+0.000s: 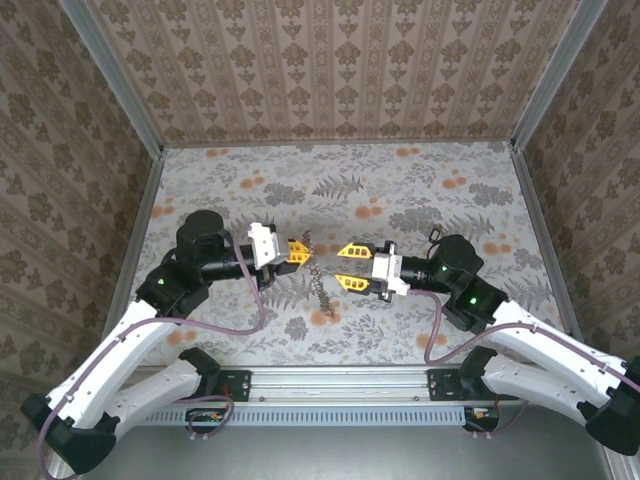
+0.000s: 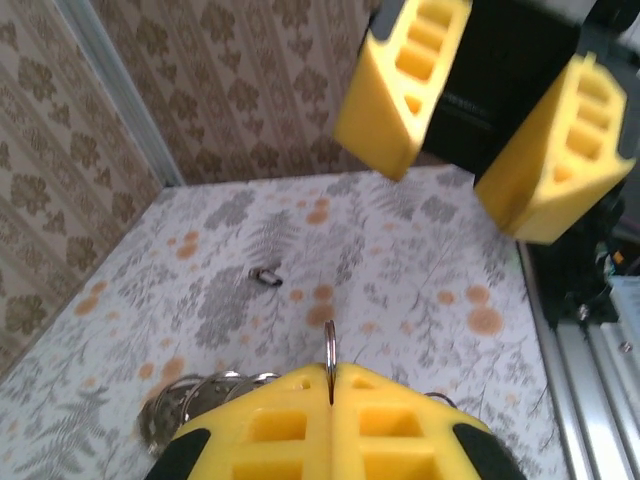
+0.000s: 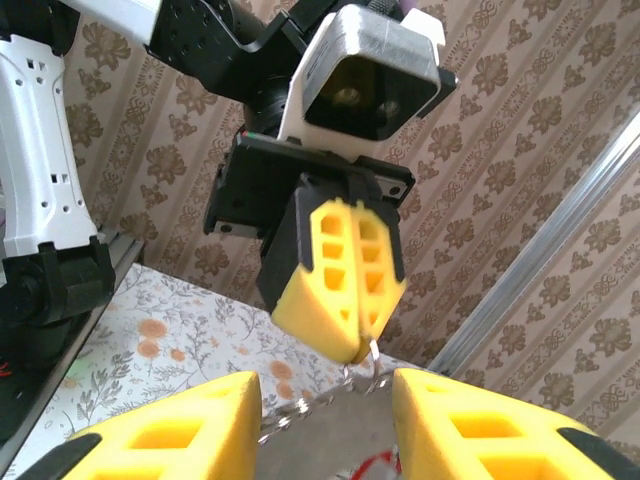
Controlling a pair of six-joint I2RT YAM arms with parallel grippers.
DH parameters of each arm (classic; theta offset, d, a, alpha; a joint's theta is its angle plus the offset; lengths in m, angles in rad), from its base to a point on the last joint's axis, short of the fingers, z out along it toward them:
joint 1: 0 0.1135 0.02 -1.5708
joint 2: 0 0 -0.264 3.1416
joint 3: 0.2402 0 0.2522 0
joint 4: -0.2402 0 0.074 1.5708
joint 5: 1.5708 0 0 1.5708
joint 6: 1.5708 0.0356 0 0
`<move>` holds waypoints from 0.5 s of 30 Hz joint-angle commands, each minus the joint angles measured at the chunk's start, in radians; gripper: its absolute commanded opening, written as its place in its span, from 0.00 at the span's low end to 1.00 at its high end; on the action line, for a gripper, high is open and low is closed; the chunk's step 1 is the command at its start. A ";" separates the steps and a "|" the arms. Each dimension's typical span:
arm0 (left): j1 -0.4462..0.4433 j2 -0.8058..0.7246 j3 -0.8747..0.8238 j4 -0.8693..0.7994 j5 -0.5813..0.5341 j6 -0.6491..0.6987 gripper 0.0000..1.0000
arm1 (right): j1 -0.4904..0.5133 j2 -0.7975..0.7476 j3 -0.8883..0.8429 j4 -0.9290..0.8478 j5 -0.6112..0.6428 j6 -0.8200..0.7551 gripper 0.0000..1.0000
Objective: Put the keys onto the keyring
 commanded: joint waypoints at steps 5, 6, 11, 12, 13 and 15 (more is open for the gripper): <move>0.060 -0.031 -0.042 0.310 0.277 -0.215 0.00 | -0.012 -0.008 -0.016 0.021 -0.002 0.063 0.38; 0.064 -0.032 -0.044 0.329 0.288 -0.231 0.00 | -0.015 -0.005 -0.016 0.031 -0.007 0.071 0.38; 0.069 -0.028 -0.045 0.370 0.323 -0.265 0.00 | -0.034 0.013 -0.006 0.083 -0.019 0.112 0.35; 0.070 -0.026 -0.047 0.374 0.327 -0.266 0.00 | -0.038 0.020 -0.004 0.101 -0.028 0.126 0.35; 0.070 -0.024 -0.049 0.379 0.331 -0.269 0.00 | -0.042 0.029 -0.001 0.123 -0.045 0.144 0.34; 0.071 -0.023 -0.052 0.384 0.333 -0.268 0.00 | -0.043 0.046 0.010 0.148 -0.085 0.165 0.34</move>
